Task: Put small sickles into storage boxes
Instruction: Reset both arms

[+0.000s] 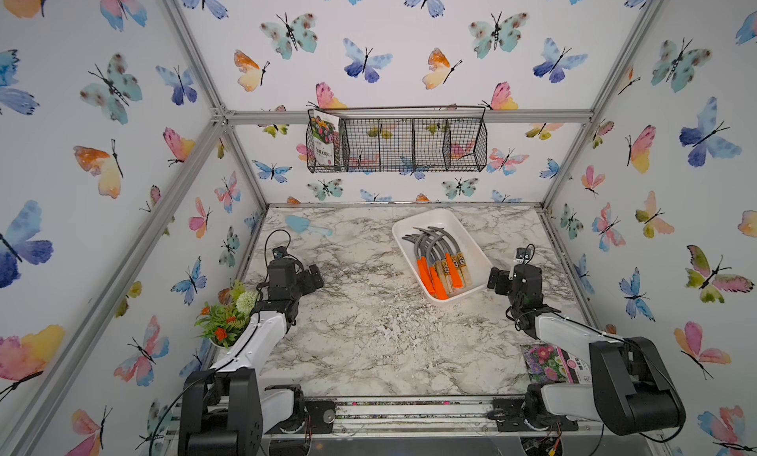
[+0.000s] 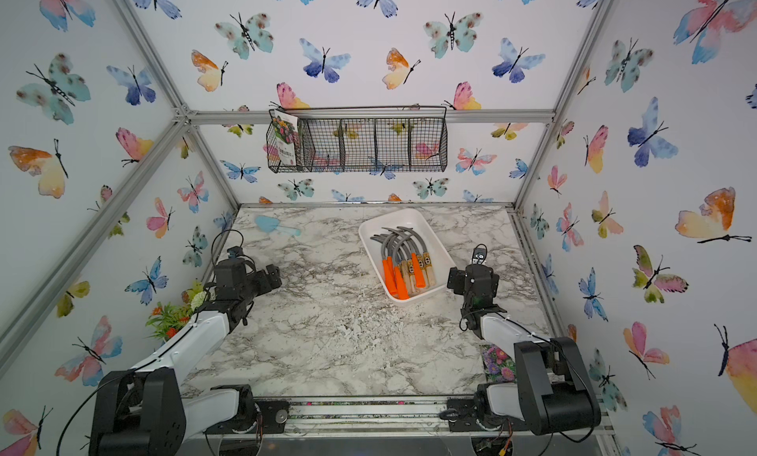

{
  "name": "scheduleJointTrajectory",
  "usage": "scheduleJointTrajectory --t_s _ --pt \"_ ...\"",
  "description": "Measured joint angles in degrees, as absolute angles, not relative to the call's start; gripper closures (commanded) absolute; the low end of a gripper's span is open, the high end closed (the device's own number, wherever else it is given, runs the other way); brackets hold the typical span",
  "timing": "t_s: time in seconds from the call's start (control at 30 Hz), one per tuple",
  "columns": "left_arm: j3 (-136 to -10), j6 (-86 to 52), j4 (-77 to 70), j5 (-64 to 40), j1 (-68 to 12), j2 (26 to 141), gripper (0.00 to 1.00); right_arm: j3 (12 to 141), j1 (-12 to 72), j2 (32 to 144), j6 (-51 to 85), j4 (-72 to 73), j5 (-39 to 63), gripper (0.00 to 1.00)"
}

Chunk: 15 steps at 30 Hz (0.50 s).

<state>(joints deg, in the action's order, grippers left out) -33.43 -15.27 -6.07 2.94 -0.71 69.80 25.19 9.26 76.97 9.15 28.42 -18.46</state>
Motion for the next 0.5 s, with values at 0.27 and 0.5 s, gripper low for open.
scheduleJointTrajectory --t_s 0.27,0.5 --pt "-26.7 -9.5 -23.2 5.0 -0.4 74.5 0.02 22.3 8.8 80.2 8.2 40.2 -21.2 0.02" --pt "-21.9 -6.3 -36.6 5.2 -0.1 79.0 0.02 18.6 8.5 83.6 6.5 51.0 -22.6 0.01"
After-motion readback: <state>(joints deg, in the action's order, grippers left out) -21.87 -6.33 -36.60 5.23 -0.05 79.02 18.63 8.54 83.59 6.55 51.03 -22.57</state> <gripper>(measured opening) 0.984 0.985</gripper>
